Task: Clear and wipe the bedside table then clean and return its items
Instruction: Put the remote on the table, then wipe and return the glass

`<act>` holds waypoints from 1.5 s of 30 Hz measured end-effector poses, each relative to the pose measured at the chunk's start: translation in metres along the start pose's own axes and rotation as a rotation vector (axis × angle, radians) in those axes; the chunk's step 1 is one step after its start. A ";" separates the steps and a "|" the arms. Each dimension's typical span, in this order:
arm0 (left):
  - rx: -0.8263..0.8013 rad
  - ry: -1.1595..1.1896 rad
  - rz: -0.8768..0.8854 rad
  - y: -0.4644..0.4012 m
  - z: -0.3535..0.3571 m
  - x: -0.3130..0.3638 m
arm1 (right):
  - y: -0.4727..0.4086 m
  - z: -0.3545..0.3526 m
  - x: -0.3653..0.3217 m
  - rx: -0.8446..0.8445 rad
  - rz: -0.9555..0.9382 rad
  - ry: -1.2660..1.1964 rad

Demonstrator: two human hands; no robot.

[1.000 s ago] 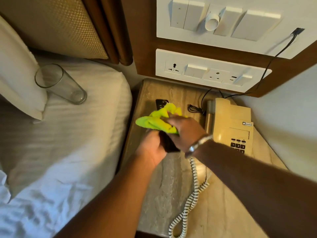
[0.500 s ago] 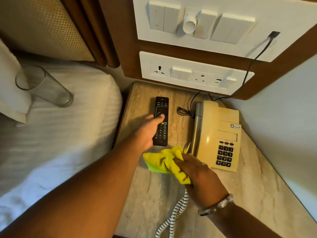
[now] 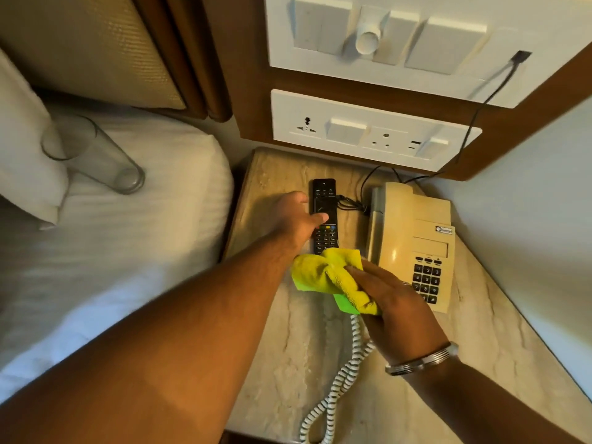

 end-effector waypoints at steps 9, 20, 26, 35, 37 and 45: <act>0.606 -0.018 0.099 0.077 -0.223 -0.059 | -0.067 0.011 -0.069 0.238 0.194 -0.035; 0.529 0.421 0.020 -0.016 -0.280 -0.081 | -0.145 0.031 -0.082 0.480 0.509 -0.650; 0.245 0.591 0.142 0.023 -0.261 -0.061 | -0.125 0.011 -0.086 0.506 0.426 -0.823; -0.417 1.077 -0.095 0.096 -0.104 0.000 | -0.091 0.006 -0.115 -0.099 0.115 -0.869; -0.435 1.102 -0.136 0.100 -0.084 0.004 | -0.081 0.005 -0.102 -0.102 0.123 -0.742; -0.443 0.966 -0.148 0.116 -0.028 0.004 | -0.080 0.002 -0.052 -0.016 0.365 -0.407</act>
Point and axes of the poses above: each hand's wrist, its own y-axis away from the middle knuckle, its own z-axis out of the palm, x = y × z, the point moved 5 cm from there along -y, towards the middle knuckle, and after that the axes turned 3 degrees about -z, right-handed, at the moved point
